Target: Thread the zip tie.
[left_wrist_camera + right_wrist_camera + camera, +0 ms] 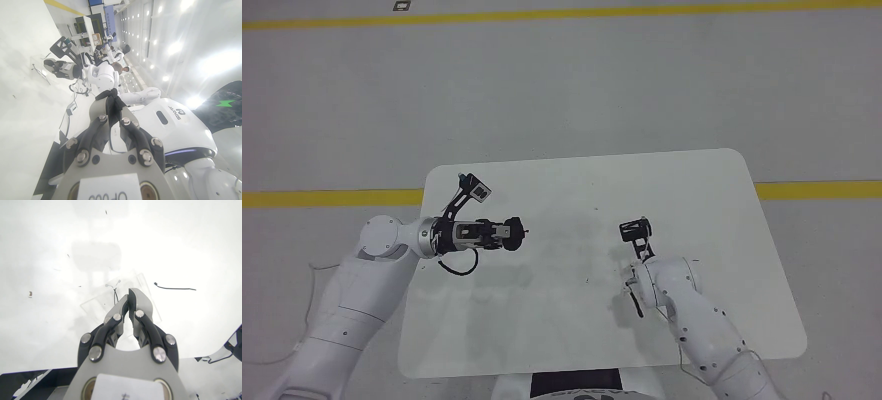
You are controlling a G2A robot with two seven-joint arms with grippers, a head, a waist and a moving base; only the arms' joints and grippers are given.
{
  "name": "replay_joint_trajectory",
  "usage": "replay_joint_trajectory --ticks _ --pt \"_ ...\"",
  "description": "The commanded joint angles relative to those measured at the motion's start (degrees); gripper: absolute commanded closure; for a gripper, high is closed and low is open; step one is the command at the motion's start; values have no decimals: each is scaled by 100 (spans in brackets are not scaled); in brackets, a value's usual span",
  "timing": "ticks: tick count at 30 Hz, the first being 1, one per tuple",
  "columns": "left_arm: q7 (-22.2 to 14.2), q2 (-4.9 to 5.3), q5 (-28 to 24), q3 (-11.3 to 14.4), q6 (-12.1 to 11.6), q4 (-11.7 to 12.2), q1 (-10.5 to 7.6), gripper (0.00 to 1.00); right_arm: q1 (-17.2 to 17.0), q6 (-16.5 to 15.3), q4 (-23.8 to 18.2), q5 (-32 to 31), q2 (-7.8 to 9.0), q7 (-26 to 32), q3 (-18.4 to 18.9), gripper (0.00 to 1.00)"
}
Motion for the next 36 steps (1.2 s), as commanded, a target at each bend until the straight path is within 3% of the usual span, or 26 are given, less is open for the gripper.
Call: replay_joint_trajectory --ticks 1,5,9,13,31,36 --pt "0 0 0 0 0 0 0 100 -55 -65 -68 60 -1 -28 48 100" --pt "0 0 0 0 0 0 0 100 -142 -278 -169 235 1 -45 147 100" --pt "0 0 0 0 0 0 0 100 -172 -555 -189 414 11 63 265 80" --pt "0 0 0 0 0 0 0 100 -117 -695 -93 489 4 132 288 73" --pt "0 0 0 0 0 0 0 100 133 -720 348 552 -74 137 184 77" --pt "0 0 0 0 0 0 0 100 148 -705 379 551 -86 137 193 82"
